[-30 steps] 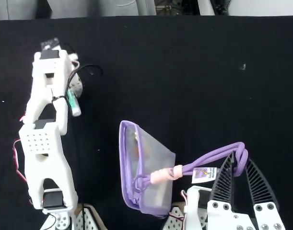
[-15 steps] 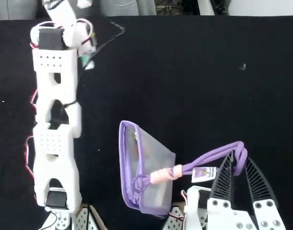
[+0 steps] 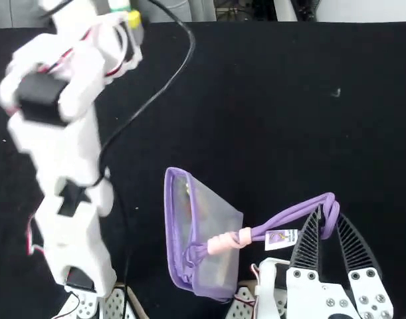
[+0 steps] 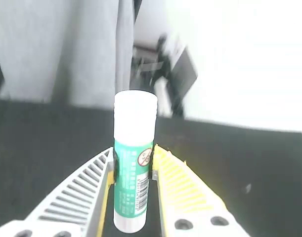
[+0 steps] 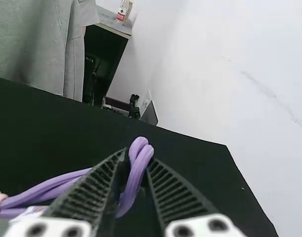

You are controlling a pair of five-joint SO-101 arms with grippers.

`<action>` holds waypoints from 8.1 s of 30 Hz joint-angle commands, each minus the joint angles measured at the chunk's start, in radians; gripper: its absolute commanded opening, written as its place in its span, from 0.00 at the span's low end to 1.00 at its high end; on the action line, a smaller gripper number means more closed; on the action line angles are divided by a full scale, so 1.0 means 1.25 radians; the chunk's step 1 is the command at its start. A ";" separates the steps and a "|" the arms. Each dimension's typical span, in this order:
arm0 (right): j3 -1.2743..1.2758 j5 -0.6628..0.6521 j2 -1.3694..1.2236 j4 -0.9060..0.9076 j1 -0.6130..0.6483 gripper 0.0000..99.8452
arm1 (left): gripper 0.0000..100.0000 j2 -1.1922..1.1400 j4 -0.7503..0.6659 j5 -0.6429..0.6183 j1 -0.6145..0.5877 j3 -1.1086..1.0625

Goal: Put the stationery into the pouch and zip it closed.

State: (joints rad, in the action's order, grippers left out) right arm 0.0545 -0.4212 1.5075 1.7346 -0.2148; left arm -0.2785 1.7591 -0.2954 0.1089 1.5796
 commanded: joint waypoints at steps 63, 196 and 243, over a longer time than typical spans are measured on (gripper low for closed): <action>0.008 0.001 -0.009 0.020 -0.010 0.01 | 0.04 1.543 -0.637 -0.098 0.364 -1.863; -0.957 -0.077 -0.999 -0.600 0.610 0.01 | 0.18 1.544 -0.913 -0.155 -0.307 -2.448; -0.876 -0.239 -0.994 -0.352 0.615 0.01 | 0.18 1.413 -0.484 0.117 0.175 -1.920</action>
State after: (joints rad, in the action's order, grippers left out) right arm -1.0073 -0.7142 0.2509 1.2804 0.5401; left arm 1.5873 1.1515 -0.1634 0.2762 -0.8953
